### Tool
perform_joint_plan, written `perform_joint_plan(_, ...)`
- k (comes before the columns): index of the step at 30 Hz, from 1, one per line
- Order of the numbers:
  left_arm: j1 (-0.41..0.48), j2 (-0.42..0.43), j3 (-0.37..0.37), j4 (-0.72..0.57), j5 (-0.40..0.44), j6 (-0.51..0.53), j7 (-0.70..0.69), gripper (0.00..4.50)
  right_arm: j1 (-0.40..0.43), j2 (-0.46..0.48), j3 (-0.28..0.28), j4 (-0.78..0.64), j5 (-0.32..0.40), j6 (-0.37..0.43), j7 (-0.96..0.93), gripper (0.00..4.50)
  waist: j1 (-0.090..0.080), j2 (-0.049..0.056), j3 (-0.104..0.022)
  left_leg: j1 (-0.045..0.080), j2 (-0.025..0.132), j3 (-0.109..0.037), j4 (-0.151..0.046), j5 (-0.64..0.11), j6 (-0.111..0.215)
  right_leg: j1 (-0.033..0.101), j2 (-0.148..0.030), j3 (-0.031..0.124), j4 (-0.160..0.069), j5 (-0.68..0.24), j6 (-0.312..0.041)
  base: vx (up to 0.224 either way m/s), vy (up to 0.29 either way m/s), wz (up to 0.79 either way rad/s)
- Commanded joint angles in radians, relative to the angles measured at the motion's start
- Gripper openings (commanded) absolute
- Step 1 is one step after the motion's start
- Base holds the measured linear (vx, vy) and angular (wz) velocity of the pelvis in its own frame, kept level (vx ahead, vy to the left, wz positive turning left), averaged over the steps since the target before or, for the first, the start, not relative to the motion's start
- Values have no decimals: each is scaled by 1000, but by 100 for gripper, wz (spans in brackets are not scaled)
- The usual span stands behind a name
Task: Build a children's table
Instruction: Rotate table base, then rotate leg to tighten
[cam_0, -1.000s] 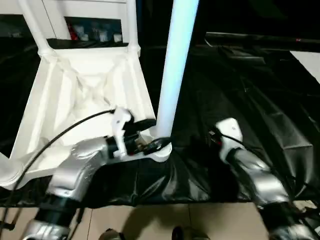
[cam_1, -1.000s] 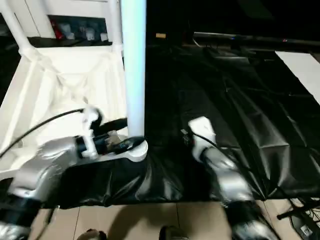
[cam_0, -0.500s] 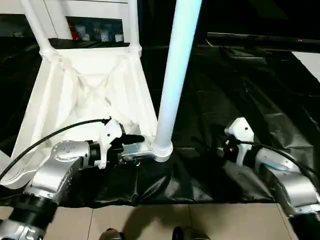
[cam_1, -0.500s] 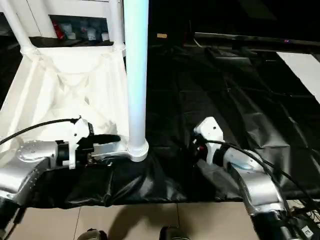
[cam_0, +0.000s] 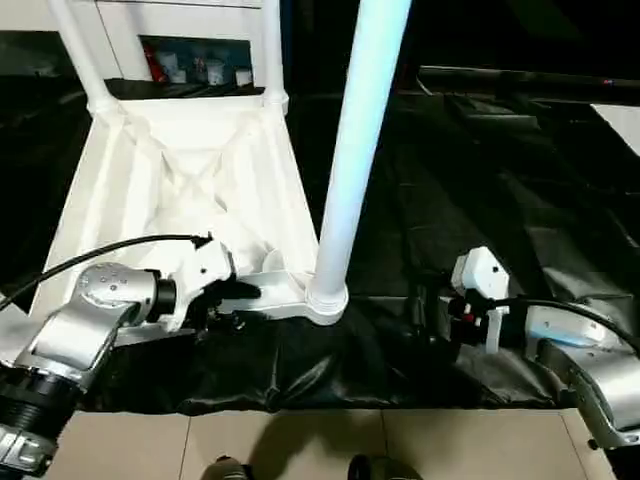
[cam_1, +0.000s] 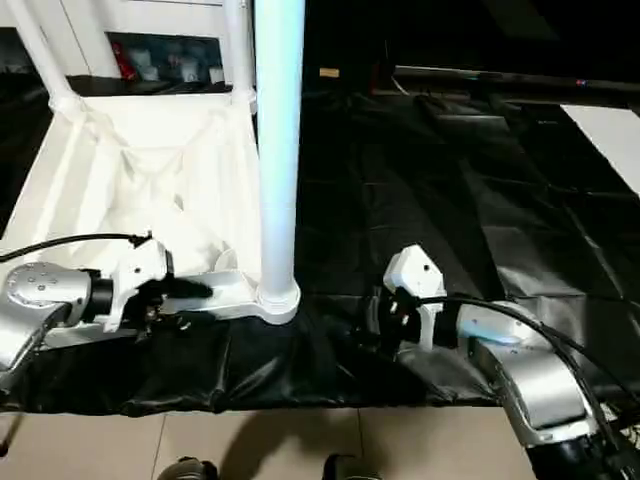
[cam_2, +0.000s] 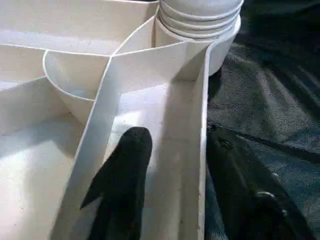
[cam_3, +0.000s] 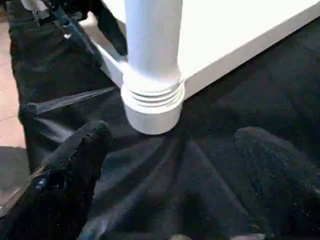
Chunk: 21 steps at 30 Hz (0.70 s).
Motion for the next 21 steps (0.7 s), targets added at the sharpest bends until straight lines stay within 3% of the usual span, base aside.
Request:
perform_joint_plan(1,14,4,-27,-5,17,19,-18,164,-6,3,10,-29,7,13,1,450,4,15,-71,11,-9,2,-67,-270,-2,51,-36,23,-72,-283,-182,0,0,0)
perform_joint_plan(6,16,-1,-28,-14,13,34,-17,118,-20,28,34,-17,-10,14,-15,450,4,16,-73,11,-9,1,-67,-268,-4,51,-36,23,-72,-284,-181,0,0,0)
perform_joint_plan(7,15,-4,-32,-20,10,51,-24,111,-57,68,75,29,-51,-11,-38,450,3,15,-70,11,-8,1,-68,-272,-5,49,-35,23,-73,-290,-179,0,0,0)
perform_joint_plan(12,16,-4,-35,-28,10,69,-31,73,-111,114,107,92,-87,-30,-63,450,-1,19,-70,12,-9,-1,-70,-279,-18,49,-37,24,-73,-314,-171,0,0,0)
perform_joint_plan(14,17,-6,-38,-29,11,72,-34,71,-133,129,124,119,-102,-42,-63,450,-1,18,-72,11,-10,-1,-69,-268,-16,48,-35,23,-70,-286,-181,0,0,0)
perform_joint_plan(16,16,-12,-37,-28,11,68,-34,34,-167,151,156,161,-130,-59,-61,450,-1,17,-73,11,-11,0,-69,-256,-15,50,-35,23,-67,-264,-186,0,0,0)
perform_joint_plan(18,14,-24,-31,-23,7,55,-34,31,-198,175,181,216,-165,-92,-70,450,-1,11,-73,10,-10,2,-68,-249,-12,49,-37,23,-67,-262,-186,0,0,0)
perform_joint_plan(21,12,-33,-29,-20,0,38,-41,11,-218,193,188,255,-177,-112,-74,450,-1,9,-74,10,-10,2,-68,-241,-11,50,-39,24,-67,-264,-183,0,0,0)
